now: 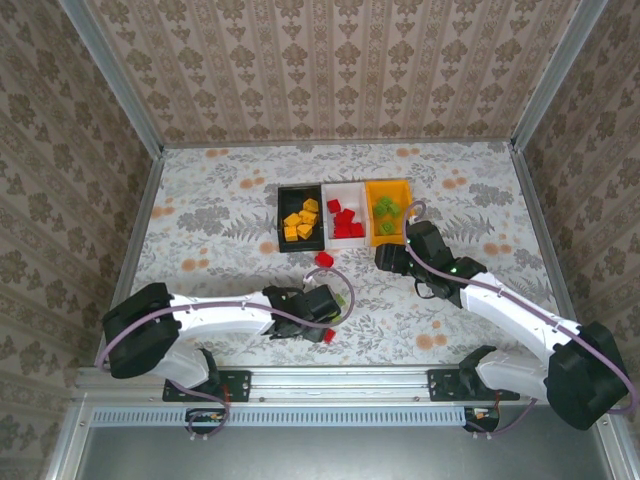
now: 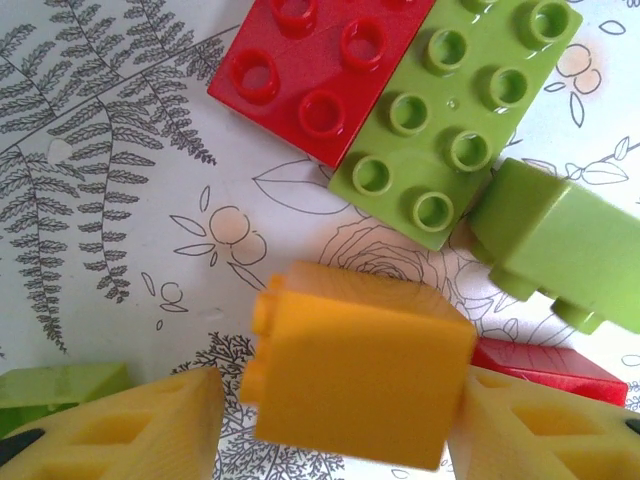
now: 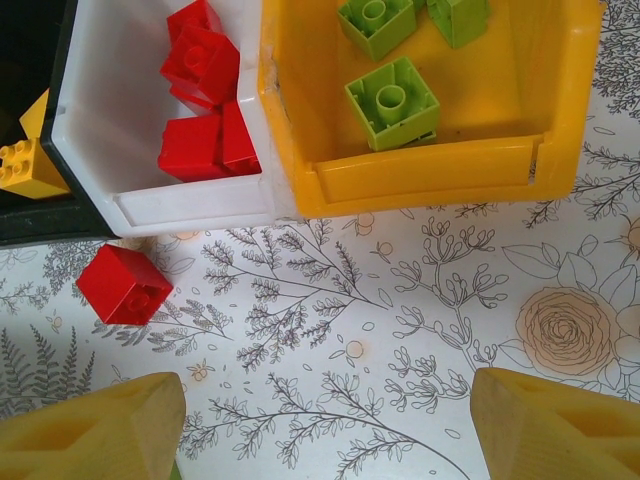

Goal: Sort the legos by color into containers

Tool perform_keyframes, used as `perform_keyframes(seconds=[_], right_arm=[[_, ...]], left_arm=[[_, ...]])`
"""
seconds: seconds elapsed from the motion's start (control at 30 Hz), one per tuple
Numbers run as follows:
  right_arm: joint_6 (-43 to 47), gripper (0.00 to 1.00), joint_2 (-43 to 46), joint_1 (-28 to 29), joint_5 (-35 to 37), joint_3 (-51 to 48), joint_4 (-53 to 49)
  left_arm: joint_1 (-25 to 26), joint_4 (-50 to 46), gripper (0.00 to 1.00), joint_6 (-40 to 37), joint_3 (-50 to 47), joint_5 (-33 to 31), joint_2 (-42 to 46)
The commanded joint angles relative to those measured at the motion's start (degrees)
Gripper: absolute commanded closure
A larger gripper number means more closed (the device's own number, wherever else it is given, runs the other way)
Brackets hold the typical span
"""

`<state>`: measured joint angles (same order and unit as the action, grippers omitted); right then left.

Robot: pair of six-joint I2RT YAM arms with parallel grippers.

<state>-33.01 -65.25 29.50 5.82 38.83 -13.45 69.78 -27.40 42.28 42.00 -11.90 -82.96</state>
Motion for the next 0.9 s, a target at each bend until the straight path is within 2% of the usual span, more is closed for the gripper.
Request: perform_keyframes(seconds=[0.0,0.1,0.2,0.3,0.5,0.7,0.87], right_arm=[[0.76,0.23,1.09,-0.23,1.46,-0.6,-1.05],[0.82,0.23,1.04,-0.29,1.51,-0.64,-1.14],[0.76,0.23,0.92,-0.32,1.44,-0.6,-1.05],[0.76,0.23,0.83,-0.31,1.36,-0.6,-0.96],[0.74,0.23,1.25,-0.33,1.65,-0.6,-1.29],[0.76,0.23,1.45,-0.39,1.82,-0.62,-1.31],[0.6,0.23,1.61,-0.4,1.65,-0.33,-1.22]], left_arm=[[0.45,-1.9,0.42,0.52,-1.22,-1.46,-2.1],[0.36,-1.08,0.42,0.25,-1.18,-1.84,-2.25],[0.02,-0.37,0.33,-0.82,-0.77,-2.34,-2.86],[-0.5,1.29,0.34,-2.32,-0.37,-2.7,-3.93],[-1.09,2.22,0.5,-4.73,1.34,-2.51,-5.04],[-1.13,-0.28,0.63,-3.67,1.17,-2.86,-1.94],[-1.69,-5.01,0.64,-4.25,3.39,-6.31,3.72]])
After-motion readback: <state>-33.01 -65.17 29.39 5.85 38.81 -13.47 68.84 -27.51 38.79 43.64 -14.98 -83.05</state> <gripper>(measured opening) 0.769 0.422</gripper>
